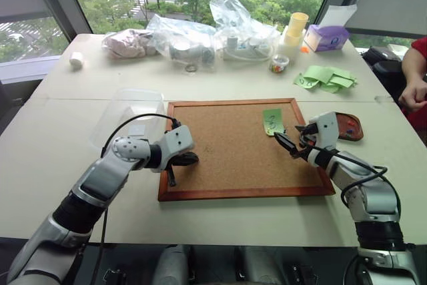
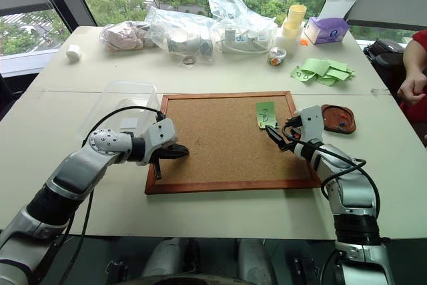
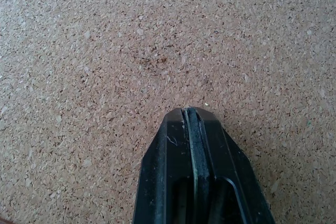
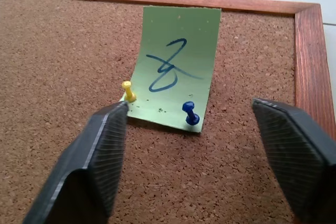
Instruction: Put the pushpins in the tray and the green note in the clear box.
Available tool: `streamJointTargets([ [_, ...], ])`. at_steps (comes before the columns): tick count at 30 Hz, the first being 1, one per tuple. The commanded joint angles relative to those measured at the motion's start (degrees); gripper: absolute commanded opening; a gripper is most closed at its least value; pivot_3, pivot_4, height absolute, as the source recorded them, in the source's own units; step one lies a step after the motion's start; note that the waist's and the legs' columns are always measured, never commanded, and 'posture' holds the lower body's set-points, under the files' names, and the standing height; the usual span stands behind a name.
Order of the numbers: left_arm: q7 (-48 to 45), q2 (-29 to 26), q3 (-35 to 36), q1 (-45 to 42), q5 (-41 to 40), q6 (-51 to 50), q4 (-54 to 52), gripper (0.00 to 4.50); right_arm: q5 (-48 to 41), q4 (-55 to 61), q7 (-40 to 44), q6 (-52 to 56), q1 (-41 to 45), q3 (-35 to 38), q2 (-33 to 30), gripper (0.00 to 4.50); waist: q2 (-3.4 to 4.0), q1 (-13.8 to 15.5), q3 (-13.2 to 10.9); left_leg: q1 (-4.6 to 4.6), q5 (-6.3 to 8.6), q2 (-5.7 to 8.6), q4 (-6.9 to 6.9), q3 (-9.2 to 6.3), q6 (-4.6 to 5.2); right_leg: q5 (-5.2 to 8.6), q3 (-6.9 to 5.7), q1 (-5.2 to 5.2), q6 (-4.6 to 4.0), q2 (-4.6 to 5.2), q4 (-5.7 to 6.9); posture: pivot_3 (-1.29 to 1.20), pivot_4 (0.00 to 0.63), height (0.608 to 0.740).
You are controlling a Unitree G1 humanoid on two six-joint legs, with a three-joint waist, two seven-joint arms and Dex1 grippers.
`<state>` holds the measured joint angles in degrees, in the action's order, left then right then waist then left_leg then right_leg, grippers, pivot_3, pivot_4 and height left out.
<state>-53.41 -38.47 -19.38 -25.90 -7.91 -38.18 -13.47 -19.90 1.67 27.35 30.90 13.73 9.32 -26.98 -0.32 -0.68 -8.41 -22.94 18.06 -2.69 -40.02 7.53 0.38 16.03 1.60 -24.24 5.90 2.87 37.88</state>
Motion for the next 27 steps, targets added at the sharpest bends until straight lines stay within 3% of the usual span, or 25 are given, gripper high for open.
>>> streamJointTargets([
  [1,0.18,-0.07,-1.66,1.03,1.24,-0.92,1.05,0.0,0.6,-0.19,0.14,-2.09,1.01,0.11,0.25,1.7,0.0,0.0,0.0,0.0,0.0,0.0,0.0,0.0,0.0,0.0,0.0,0.0,0.0,0.0,0.0,0.0,0.15,0.735],
  [4,0.25,-0.09,-1.64,1.06,1.28,-0.89,1.0,0.0,0.72,-1.1,0.26,-2.69,1.51,-0.07,0.79,0.15,0.0,-0.02,0.0,0.0,0.0,0.0,0.0,0.0,0.0,0.0,0.0,0.0,0.0,0.0,0.0,0.0,0.15,0.735],
  [5,0.27,-0.11,-1.63,1.07,1.29,-0.9,0.98,0.0,0.5,-1.22,0.22,-2.75,1.69,0.06,1.09,0.06,0.0,-0.02,0.0,0.01,0.0,0.0,0.0,0.0,0.0,0.0,0.0,0.0,0.0,0.0,0.0,0.0,0.15,0.735],
  [13,0.28,-0.13,-1.64,1.13,1.31,-1.25,0.7,0.0,0.3,-0.24,0.0,-3.62,1.11,1.09,1.49,0.06,0.0,-0.04,0.0,0.02,0.0,-0.01,0.0,0.01,0.0,0.0,0.0,0.0,0.0,0.0,0.0,0.0,0.15,0.735],
  [27,-0.23,-0.29,-2.13,1.6,1.42,-0.91,0.15,0.0,-5.61,4.66,-4.89,-5.89,-0.18,9.53,4.94,0.06,0.0,-0.07,0.0,0.02,0.0,-0.02,0.01,0.0,0.0,0.0,0.0,0.01,0.0,0.0,0.0,0.0,0.15,0.735],
])
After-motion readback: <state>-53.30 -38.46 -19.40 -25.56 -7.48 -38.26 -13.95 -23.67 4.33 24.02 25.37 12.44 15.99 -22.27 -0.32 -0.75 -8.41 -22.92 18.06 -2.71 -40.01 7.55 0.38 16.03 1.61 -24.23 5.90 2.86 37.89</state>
